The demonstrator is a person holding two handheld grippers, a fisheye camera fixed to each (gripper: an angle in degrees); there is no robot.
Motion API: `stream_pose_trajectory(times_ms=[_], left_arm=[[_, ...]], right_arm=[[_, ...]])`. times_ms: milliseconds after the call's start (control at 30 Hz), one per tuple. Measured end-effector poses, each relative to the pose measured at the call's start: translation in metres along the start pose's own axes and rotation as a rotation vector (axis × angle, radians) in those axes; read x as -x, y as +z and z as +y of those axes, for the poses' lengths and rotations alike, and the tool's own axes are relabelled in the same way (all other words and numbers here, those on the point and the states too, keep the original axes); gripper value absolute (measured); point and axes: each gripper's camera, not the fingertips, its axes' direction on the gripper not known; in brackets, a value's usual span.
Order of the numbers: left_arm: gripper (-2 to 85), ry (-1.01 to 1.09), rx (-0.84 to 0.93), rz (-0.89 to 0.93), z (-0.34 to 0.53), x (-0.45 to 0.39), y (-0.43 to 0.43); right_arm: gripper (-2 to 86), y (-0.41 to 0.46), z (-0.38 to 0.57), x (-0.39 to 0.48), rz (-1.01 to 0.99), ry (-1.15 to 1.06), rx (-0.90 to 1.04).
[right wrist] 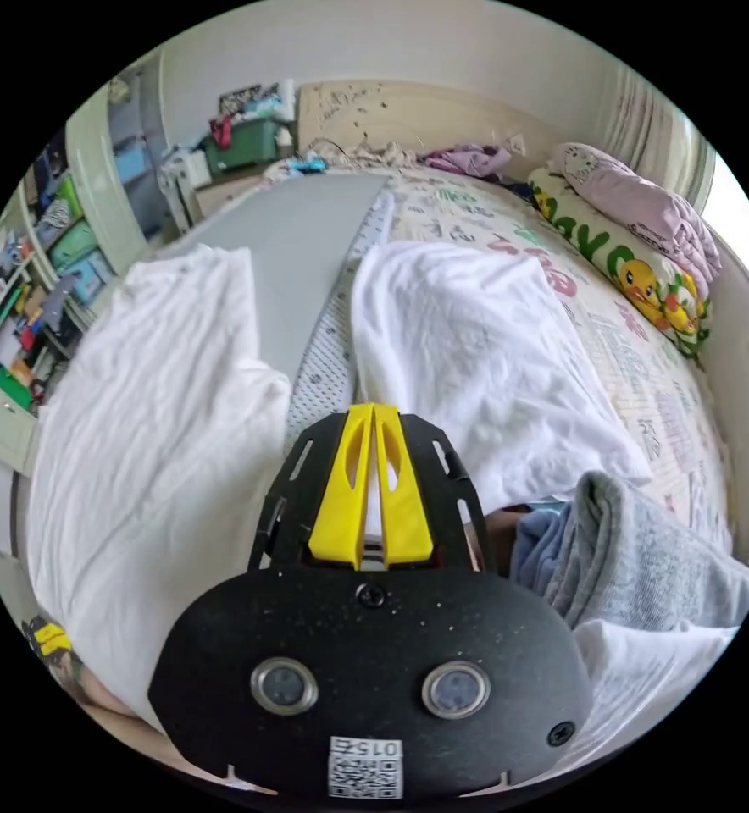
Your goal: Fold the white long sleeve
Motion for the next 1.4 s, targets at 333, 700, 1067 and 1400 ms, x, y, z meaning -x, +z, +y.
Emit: stream_pose_trajectory(times_ms=[333,700,1067,1400], left_arm=[[0.0,-0.013,-0.005,0.020,0.011,0.019,-0.014],[1.1,-0.106,-0.104,0.075,0.028,0.073,-0.058],[1.2,-0.340,-0.064,-0.064,0.065,0.178,-0.106],[3.9,-0.640,-0.385,0.183,0.111,0.359,-0.191]], right_arm=[[1.9,0.011,-0.022,0.029,-0.218,-0.117,0.115],[5.8,0.000,-0.004,0.037,-0.070,-0.078,0.079],[5.1,-0.139,0.155,0.184,-0.713,-0.683,-0.037],[0.2,-0.120,0.257,0.275,-0.706,-0.914,0.220]])
